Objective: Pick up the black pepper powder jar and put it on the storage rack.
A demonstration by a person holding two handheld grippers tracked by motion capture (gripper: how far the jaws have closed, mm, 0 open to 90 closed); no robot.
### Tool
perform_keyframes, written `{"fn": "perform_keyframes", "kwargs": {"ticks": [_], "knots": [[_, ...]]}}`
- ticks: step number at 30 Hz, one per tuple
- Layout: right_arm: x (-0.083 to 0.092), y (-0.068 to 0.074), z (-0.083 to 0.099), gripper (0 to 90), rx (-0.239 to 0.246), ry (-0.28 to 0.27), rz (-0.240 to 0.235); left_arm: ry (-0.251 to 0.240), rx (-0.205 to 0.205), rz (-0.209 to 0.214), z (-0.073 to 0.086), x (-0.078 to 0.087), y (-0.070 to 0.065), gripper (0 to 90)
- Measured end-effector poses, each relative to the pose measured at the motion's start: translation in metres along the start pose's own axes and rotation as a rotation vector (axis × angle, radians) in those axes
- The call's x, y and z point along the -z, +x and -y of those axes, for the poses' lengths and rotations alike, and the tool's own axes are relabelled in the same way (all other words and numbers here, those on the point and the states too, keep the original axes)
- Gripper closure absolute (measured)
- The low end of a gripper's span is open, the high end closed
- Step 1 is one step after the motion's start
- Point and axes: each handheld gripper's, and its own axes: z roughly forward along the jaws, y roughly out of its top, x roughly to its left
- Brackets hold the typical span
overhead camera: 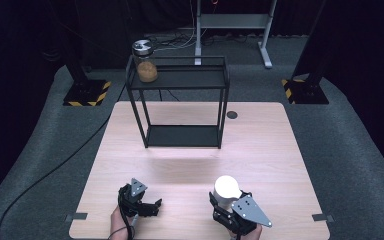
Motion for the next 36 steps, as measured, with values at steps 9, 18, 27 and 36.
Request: {"fn": "perform_keyframes", "kwargs": {"ticks": [9,18,27,36], "knots": [[0.004,-0.005,-0.009,29.9,0.005,-0.014,0.011,0.001,-0.002,0.0,0.0,0.0,0.0,0.0],[0.001,-0.01,-0.018,29.9,0.016,-0.013,0.004,0.0,-0.002,-0.001,0.0,0.0,0.0,0.0],[0.0,-0.01,-0.029,29.9,0.044,-0.019,0.007,0.001,-0.004,-0.001,0.0,0.0,0.0,0.1],[-0.003,-0.013,-0.037,29.9,0.05,-0.023,0.002,0.001,-0.001,-0.001,0.0,0.0,0.0,0.0]]}}
